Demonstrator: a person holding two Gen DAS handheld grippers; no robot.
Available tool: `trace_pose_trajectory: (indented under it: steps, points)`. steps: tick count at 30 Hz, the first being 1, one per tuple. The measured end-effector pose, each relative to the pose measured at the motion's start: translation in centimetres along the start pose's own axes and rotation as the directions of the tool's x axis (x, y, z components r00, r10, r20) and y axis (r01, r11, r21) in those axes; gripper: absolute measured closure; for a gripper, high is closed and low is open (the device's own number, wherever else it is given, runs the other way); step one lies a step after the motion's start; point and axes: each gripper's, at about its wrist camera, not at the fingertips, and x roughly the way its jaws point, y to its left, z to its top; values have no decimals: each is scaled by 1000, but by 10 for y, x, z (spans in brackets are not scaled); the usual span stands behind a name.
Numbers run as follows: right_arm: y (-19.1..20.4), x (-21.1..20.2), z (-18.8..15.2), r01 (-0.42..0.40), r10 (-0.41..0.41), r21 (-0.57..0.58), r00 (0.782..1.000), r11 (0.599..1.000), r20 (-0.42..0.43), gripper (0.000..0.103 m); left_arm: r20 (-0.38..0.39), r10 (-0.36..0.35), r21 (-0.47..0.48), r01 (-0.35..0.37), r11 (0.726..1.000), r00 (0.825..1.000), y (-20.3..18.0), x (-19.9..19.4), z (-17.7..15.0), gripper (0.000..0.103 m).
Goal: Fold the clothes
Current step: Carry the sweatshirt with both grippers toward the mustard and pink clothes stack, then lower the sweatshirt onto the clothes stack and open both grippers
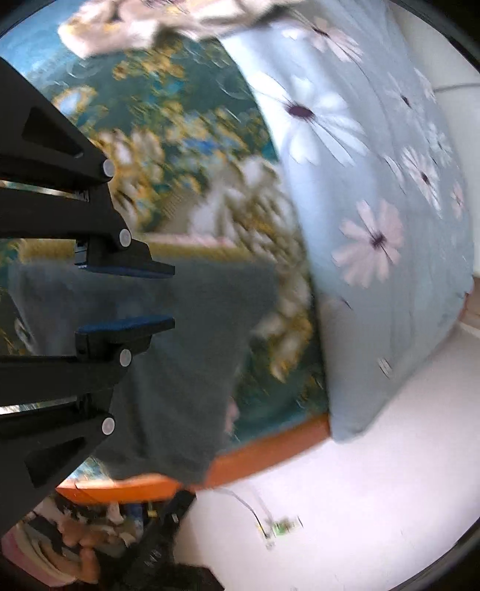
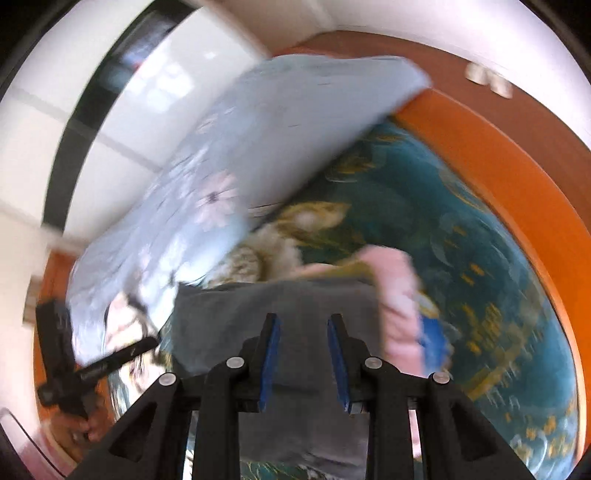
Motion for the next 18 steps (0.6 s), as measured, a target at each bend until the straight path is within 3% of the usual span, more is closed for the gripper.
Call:
trace_pose_trajectory:
  steps: [3, 6, 9, 14, 18]
  points:
    - [16, 5, 13, 36, -36, -71, 999, 997, 3, 73, -35, 5, 34, -4, 999, 999, -10, 24, 14, 83]
    - [4, 32, 19, 105, -108, -48, 992, 993, -60, 74, -105, 58, 37, -55, 998, 993, -3, 56, 24, 83]
    - [-9, 41, 18, 89, -89, -4, 993, 996, -82, 74, -126, 59, -11, -61, 998, 990, 4, 69, 28, 83]
    - [-12, 34, 20, 56, -56, -1, 994, 998, -90, 74, -123, 92, 45, -87, 995, 988, -2, 67, 23, 83]
    - [4, 5, 0, 15, -17, -79, 999, 997, -29, 72, -46, 60, 44, -58, 997, 997, -6, 34, -5, 83]
